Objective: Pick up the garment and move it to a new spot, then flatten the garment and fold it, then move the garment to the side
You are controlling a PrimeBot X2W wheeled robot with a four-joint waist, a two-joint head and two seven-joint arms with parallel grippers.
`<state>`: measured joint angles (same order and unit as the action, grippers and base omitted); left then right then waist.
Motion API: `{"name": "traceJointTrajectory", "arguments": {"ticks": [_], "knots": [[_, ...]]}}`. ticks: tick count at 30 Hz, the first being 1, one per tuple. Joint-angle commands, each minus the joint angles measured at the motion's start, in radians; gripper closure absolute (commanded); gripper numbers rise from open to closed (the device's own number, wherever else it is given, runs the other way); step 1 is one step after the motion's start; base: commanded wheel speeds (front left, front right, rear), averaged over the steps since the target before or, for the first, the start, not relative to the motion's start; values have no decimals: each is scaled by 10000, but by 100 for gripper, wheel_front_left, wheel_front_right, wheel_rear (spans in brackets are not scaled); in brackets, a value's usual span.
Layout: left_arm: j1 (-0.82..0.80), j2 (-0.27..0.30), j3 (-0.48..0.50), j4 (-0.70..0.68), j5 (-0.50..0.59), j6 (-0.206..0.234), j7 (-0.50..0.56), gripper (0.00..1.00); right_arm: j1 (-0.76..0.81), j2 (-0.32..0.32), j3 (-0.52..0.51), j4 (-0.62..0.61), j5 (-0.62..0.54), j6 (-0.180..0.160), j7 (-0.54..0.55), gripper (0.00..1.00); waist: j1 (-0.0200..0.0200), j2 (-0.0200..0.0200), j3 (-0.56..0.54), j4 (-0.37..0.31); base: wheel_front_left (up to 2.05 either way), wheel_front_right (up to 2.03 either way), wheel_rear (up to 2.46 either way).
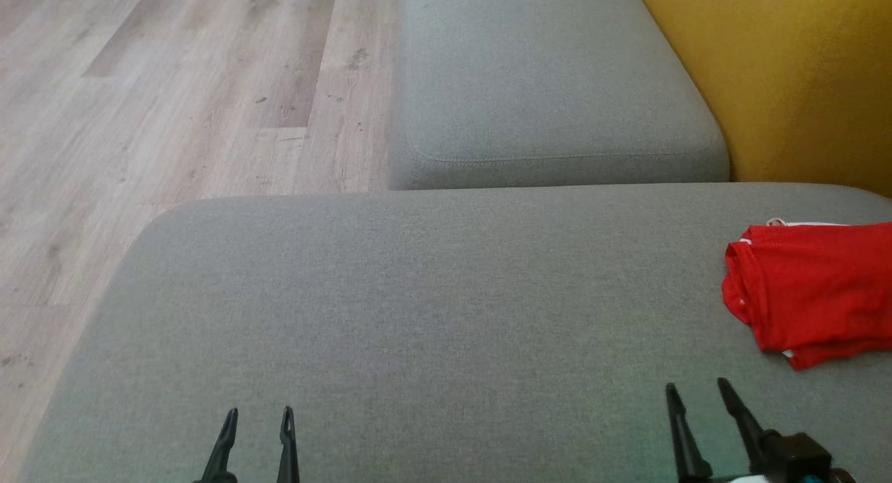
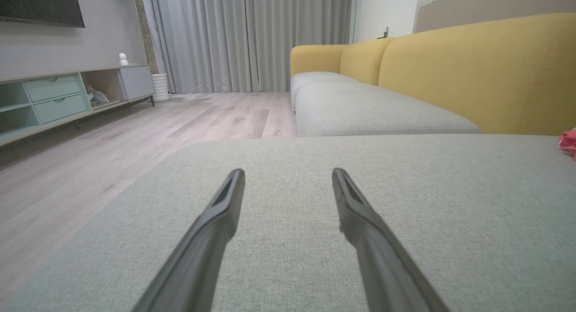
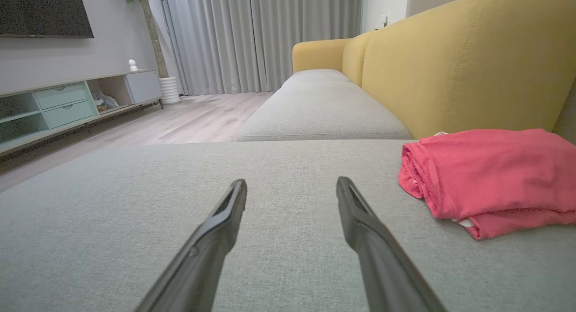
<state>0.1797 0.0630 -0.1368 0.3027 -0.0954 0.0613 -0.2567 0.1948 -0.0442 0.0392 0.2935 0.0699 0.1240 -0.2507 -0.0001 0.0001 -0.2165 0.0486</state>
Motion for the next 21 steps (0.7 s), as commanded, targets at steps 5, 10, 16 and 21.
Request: {"name": "traceJointTrajectory", "arguments": {"ticks": [5, 10, 16, 21], "knots": [[-448, -65, 321, -171, 192, -11, -51, 0, -452, -62, -19, -411, -21, 67, -110, 0, 1, -1, 41, -49, 0, 0, 0], [156, -27, -2, 585, 152, -3, 14, 100, 104, 2, -213, 407, 21, -2, 24, 100, 1, -1, 55, -63, 0, 0, 0], [196, -38, 145, 868, -364, -70, 193, 100, 118, 0, -285, 690, 550, 1, 198, 100, 1, -1, 133, -80, 0, 0, 0], [85, -42, 228, 790, -988, -147, 330, 100, 3, -3, -324, 623, 1173, 3, 332, 100, 1, -1, 219, -96, 0, 0, 0]]}}
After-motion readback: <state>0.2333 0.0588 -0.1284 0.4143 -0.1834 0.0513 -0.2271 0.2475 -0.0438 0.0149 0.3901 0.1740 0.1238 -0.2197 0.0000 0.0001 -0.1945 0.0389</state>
